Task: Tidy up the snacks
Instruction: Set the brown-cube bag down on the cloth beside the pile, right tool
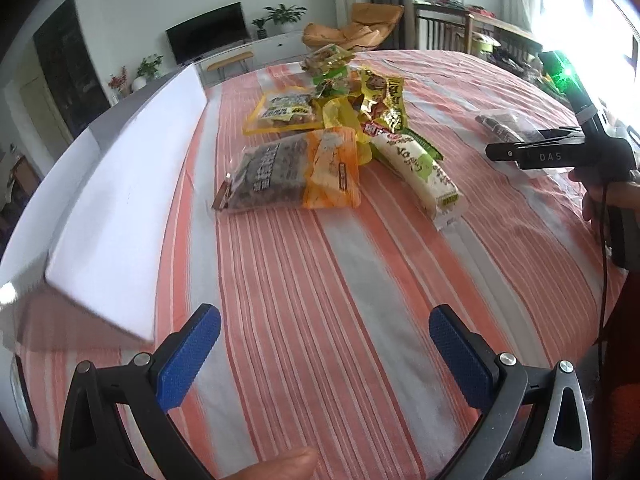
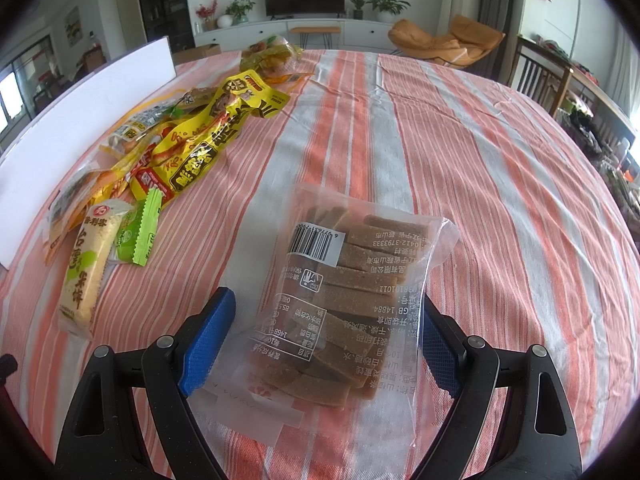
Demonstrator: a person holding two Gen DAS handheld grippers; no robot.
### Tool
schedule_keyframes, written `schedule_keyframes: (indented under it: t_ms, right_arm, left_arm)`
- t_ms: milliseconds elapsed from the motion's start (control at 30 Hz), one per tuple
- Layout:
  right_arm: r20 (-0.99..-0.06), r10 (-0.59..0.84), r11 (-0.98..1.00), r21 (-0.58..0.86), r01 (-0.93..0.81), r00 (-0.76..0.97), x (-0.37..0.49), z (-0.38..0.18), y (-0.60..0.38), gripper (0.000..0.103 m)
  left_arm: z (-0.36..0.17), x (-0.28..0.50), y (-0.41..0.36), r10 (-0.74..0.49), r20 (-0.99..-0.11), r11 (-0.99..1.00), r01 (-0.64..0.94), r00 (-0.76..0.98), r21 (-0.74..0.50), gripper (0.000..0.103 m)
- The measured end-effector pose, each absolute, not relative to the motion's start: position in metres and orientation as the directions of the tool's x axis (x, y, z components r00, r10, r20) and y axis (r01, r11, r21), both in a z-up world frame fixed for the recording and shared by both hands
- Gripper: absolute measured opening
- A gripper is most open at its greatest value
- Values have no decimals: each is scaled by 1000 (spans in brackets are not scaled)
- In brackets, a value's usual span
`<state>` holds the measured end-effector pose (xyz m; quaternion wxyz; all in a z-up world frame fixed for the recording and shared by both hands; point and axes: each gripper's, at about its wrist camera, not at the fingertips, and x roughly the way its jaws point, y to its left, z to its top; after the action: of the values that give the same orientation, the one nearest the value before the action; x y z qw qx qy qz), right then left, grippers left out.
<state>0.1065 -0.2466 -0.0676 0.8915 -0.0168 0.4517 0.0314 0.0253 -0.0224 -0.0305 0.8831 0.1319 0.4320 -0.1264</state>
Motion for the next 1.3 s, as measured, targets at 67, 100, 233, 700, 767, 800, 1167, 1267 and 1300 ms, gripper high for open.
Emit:
schedule_keyframes:
  t_ms: [67,100,233,700,767,800,1167,1267,1300]
  right_arm:
    - [-806,41,997,-1,-71,590,106,-68,-247,89]
    - [-806,41,997,-1,-71,590,106,-68,-247,89]
    - [-806,41,997,-1,-71,590,106,-68,-247,89]
    - [-806,43,997,1,-72,590,106,-67,-247,89]
    - [-806,44,997,1,-72,590,106,-67,-247,89]
    - [-806,44,997,1,-72,590,106,-67,-247,89]
    - [-806,44,997,2,-72,590,106,-67,-248,90]
    - [-806,44,997,2,-72,590,105,-67,-248,90]
    - [-806,44,997,2,-72,590,105,-67,-248,90]
  left_arm:
    - [-24,33,-25,-120,-810,913,384,574,137,103]
    - [-22,37,-26,-133,-818,900,413,559,136,103]
    - [-9,58,-27,-142,-843,837,518,519,178,103]
    - [-15,156,-68,35,-901,667,662,432,343,103]
    - [-22,177,-72,36,-913,707,635,405,310,103]
    - [-26,189,-72,22,-924,736,619,381,273,103]
    - [-39,200,-30,-148,-976,888,456,158,-61,103]
    - [-46,172,-20,-157,-982,898,429,106,-97,103]
    - [-48,164,-18,-156,-983,900,424,99,-101,103]
